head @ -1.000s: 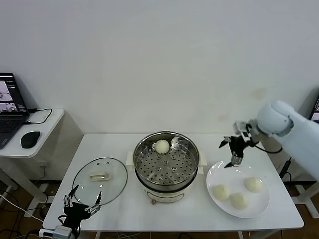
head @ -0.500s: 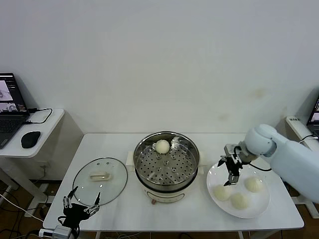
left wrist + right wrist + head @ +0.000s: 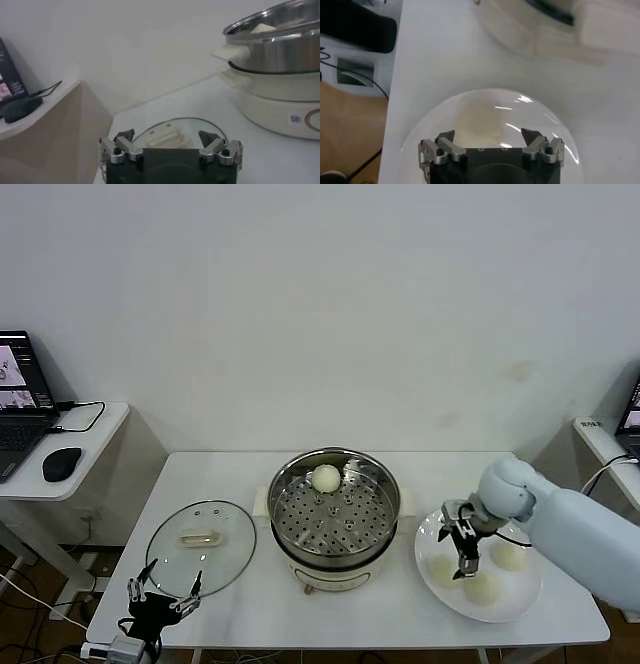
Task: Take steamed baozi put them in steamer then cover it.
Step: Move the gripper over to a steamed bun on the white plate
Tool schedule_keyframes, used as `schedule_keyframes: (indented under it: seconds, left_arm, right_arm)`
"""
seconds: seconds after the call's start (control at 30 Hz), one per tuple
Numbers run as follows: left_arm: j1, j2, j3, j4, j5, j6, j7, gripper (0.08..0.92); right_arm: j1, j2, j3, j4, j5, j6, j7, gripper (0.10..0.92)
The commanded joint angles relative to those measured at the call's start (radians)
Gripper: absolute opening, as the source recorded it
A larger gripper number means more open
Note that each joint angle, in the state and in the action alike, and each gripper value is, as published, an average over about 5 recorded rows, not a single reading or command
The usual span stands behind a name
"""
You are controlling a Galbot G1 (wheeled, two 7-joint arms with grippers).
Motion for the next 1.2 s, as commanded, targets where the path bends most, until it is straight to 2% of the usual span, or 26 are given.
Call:
schedule_keyframes:
  seconds: [0.03,1.07,1.2]
  left_arm:
    - [-0.001,0.0,0.0,0.004,0.001,0.0,0.0,0.823]
    - [-0.01,0.009,0.001,0.017,0.007,0.001,0.004,0.823]
    - [-0.009,0.008,0.001,0.018,0.007,0.001,0.004,0.823]
  right_arm:
    - [-0.035,0.013,0.01,-0.016,-0.041,0.008,0.013,0.823]
    - [-0.089,0.03,0.049,-0.026,-0.064,0.004,0.046,0.821]
    - [-0.092,0.027,0.051,-0.025,-0.057,0.003,0.047,0.781]
